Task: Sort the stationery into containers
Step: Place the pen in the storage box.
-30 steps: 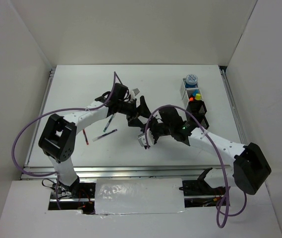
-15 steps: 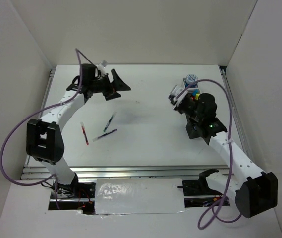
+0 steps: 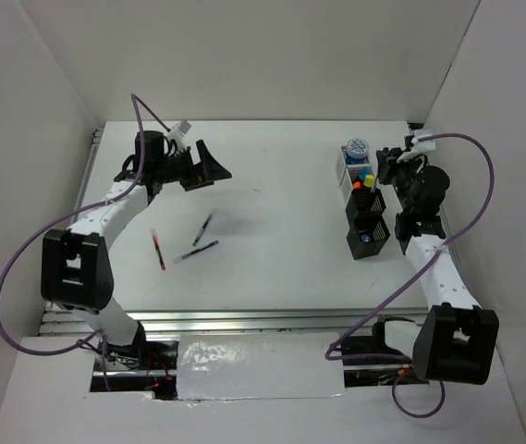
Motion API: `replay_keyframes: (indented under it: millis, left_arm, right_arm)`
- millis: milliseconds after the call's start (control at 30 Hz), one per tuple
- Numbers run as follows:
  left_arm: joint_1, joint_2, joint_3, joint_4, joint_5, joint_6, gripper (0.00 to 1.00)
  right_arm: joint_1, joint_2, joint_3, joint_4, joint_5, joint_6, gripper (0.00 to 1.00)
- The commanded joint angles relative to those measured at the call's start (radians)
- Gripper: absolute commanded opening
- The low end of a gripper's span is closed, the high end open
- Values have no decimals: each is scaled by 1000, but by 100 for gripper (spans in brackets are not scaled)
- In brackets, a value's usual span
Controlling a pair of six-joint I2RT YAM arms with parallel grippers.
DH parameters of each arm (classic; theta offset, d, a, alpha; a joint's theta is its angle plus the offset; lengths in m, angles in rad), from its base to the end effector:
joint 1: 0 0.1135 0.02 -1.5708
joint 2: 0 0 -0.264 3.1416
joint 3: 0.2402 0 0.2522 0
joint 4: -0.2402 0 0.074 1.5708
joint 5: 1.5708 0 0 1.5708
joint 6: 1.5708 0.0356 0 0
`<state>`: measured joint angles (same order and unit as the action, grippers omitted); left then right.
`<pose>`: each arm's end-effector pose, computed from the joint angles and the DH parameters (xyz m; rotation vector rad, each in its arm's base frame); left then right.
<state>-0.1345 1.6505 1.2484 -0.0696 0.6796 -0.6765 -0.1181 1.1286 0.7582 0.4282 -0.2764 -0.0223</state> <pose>0.3741 -0.0732 0.2898 -0.1236 2.1372 -1.1852 0.2645 -0.0216 0.3256 -0.1489 1.5086 0.0966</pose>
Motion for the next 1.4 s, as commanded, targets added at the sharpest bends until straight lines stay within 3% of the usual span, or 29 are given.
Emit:
replay_keyframes:
  millis: [0, 167, 333, 500, 633, 733, 900, 1033, 1167, 1367]
  left_arm:
    - [7, -115, -75, 115, -40, 188, 99]
    - [13, -307, -271, 251, -46, 356, 99]
    - [52, -259, -164, -74, 3, 474, 99]
    - [107, -235, -164, -159, 77, 558, 99]
    - [102, -316, -266, -139, 6, 736, 99]
    - [88, -308, -291, -174, -95, 805, 89]
    - [53, -180, -231, -269, -258, 816, 73]
    - [-6, -74, -178, -279, -392, 786, 61]
    - [-65, 26, -119, -302, -466, 769, 55]
    - [-128, 112, -92, -315, -509, 747, 54]
  right_arm:
    - [-37, 48, -10, 171, -12, 94, 0]
    - [-75, 118, -14, 196, -73, 133, 0]
    - [-78, 152, -46, 205, -92, 121, 1]
    - [-75, 192, -79, 233, -106, 76, 17]
    - [-78, 197, -106, 233, -106, 50, 32]
    - [-84, 201, -108, 218, -116, 51, 37]
    - [-86, 186, -99, 184, -135, 62, 46]
    - [-84, 148, -65, 123, -156, 82, 47]
    - [-80, 111, -25, 51, -187, 104, 47]
    - [-46, 47, -11, -29, -234, 94, 47]
